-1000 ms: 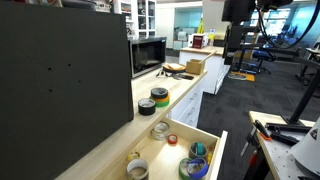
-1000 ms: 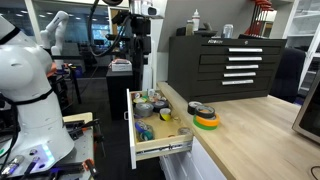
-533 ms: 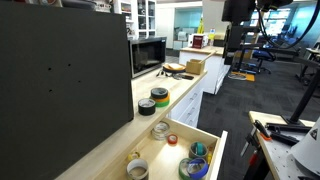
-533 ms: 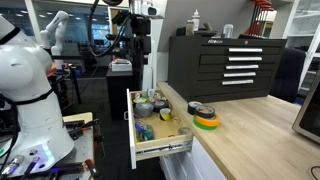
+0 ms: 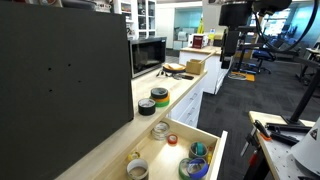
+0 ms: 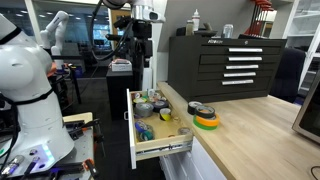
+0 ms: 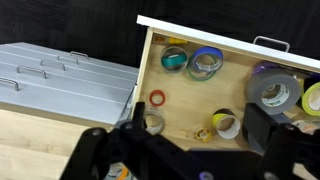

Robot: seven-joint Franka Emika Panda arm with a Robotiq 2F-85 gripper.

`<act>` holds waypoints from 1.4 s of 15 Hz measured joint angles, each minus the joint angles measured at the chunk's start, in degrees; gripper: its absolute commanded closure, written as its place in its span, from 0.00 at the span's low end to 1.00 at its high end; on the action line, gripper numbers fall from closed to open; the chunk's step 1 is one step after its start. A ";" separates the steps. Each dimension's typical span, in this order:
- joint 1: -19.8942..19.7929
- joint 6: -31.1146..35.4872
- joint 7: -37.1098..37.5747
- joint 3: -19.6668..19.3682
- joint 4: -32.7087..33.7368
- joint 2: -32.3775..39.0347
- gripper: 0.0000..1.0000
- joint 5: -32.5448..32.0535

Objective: Remove the small orange tape from the drawer.

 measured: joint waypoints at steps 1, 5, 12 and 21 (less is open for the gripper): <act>0.07 1.59 0.04 0.28 -0.43 1.02 0.00 0.01; 0.17 11.19 0.45 2.41 -2.84 6.96 0.00 0.00; 0.55 22.86 5.18 6.05 -3.81 17.61 0.00 -0.06; 0.53 23.63 5.63 5.98 -3.91 21.73 0.00 -0.36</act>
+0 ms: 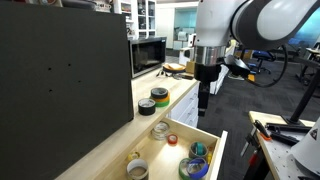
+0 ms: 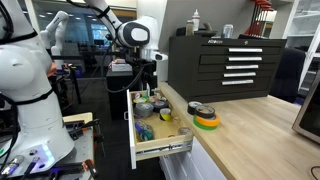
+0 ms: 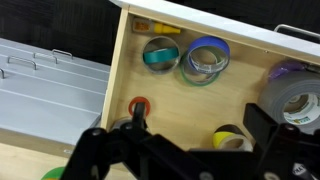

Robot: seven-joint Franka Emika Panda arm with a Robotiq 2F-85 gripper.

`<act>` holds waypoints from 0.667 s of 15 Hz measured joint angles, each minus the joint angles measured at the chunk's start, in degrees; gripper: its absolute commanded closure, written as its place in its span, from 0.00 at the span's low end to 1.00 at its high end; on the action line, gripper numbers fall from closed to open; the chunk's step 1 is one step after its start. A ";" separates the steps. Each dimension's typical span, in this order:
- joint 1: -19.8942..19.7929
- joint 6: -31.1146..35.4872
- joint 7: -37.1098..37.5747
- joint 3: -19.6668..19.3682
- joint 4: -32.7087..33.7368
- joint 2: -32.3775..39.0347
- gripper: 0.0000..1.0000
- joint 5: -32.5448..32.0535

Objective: Remove the small orange tape from the drawer.

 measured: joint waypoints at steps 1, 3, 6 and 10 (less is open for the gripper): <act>0.00 0.70 0.00 -0.11 -0.01 1.73 0.00 0.00; 0.00 3.12 0.00 -0.34 0.03 5.42 0.00 0.00; 0.00 8.17 0.01 -0.59 0.33 10.43 0.00 -0.09; 0.00 15.47 0.01 -1.46 1.35 16.84 0.00 -0.28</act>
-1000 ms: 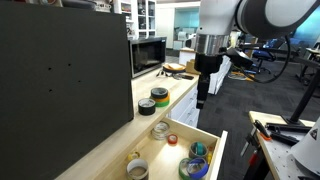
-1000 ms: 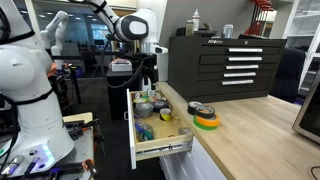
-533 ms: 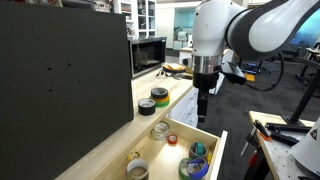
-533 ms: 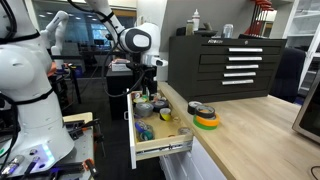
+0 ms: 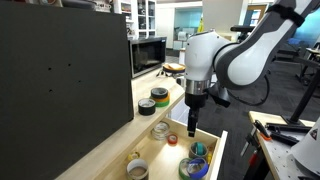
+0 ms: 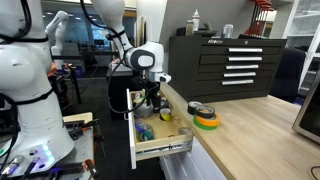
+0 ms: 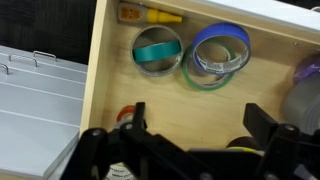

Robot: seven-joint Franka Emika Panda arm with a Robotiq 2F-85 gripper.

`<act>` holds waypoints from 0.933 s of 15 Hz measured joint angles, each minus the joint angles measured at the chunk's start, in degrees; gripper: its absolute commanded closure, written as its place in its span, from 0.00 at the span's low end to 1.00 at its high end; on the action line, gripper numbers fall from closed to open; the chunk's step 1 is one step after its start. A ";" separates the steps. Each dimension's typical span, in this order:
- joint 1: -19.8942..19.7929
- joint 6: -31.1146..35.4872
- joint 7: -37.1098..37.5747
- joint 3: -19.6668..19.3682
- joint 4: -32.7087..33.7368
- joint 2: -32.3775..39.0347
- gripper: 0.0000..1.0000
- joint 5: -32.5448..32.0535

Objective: Remove the small orange tape from the drawer.

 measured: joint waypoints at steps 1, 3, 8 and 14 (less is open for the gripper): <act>0.01 1.84 0.00 -0.43 0.25 1.50 0.00 -0.10; -0.01 5.00 -0.05 -1.44 0.73 4.34 0.00 -0.11; -0.08 7.96 -0.11 -2.87 2.76 9.17 0.00 0.08; -0.03 7.94 -0.11 -2.88 3.09 9.38 0.00 0.09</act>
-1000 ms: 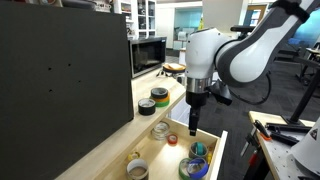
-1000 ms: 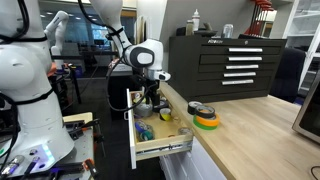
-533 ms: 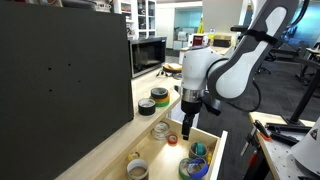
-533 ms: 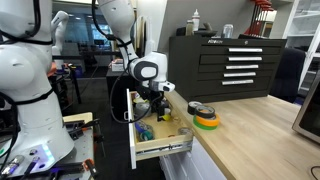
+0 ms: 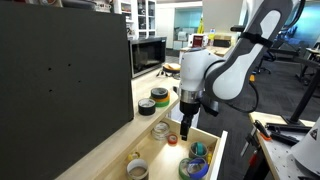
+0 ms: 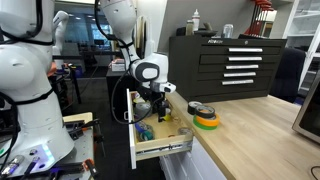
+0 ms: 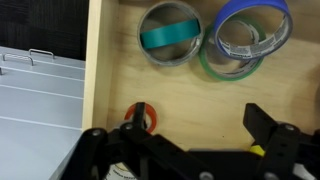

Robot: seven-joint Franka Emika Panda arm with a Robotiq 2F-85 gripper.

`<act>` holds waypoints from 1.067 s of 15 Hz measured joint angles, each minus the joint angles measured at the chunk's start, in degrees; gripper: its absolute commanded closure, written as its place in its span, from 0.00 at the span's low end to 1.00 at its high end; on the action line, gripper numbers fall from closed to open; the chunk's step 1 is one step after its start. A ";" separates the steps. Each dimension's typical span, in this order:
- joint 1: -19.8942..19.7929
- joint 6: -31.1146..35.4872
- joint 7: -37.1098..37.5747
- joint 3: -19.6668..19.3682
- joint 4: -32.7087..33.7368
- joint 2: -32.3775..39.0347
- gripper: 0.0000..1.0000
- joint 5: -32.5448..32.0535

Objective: Remove the small orange tape from the drawer.

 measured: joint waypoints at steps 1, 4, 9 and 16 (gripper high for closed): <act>0.01 0.00 -0.17 0.02 0.00 0.23 0.00 0.00; 0.03 1.48 -1.32 0.00 0.25 2.34 0.00 -0.16; 0.02 5.66 -4.04 -0.01 2.67 7.33 0.00 -0.16; 0.02 6.50 -5.88 -1.77 8.84 15.11 0.00 -0.32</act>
